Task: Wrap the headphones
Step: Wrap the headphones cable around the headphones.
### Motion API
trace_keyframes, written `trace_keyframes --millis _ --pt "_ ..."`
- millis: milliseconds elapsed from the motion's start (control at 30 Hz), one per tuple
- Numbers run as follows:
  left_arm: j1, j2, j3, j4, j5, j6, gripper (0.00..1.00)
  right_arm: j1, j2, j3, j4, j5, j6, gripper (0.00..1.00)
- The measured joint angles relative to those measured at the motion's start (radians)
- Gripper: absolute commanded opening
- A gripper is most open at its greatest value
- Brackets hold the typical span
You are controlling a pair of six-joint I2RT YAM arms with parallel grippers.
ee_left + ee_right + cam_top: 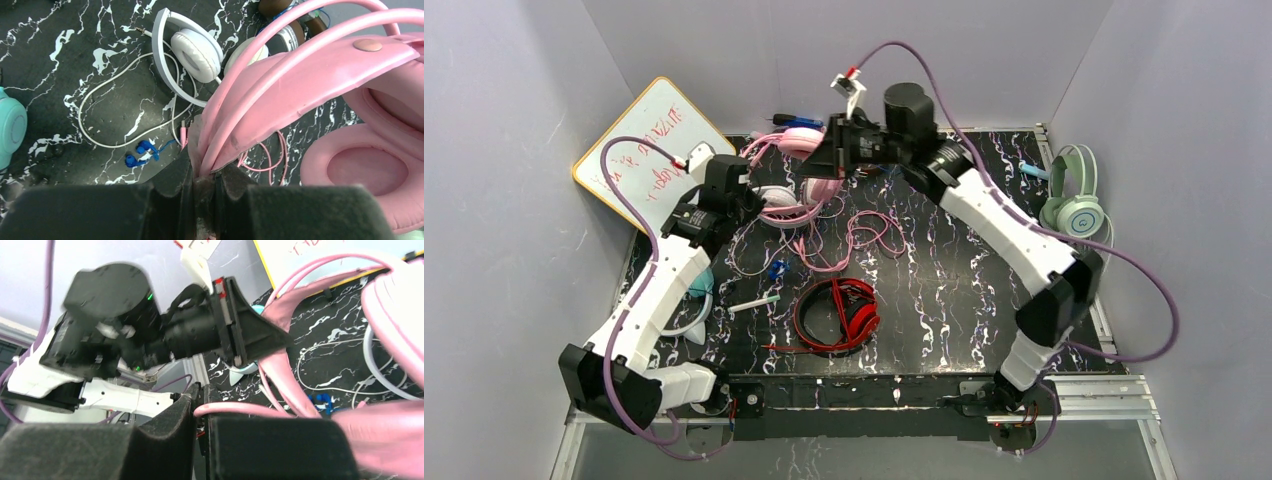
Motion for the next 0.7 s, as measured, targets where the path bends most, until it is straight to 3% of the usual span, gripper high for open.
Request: trace_keyframes --millis 267,367,700 --pt "-0.097 -0.011 -0.038 0.041 -0.069 0.063 0.00 0.039 0.353 0.454 -0.215 -0.012 0.006 0.09" --pt "-0.125 -0.012 -0.061 0.063 -0.077 0.068 0.00 0.039 0.416 0.548 -0.255 -0.014 0.016 0.08" --pt "-0.145 -0.103 -0.215 0.097 -0.080 0.071 0.00 0.010 0.329 0.450 -0.272 0.038 -0.003 0.07"
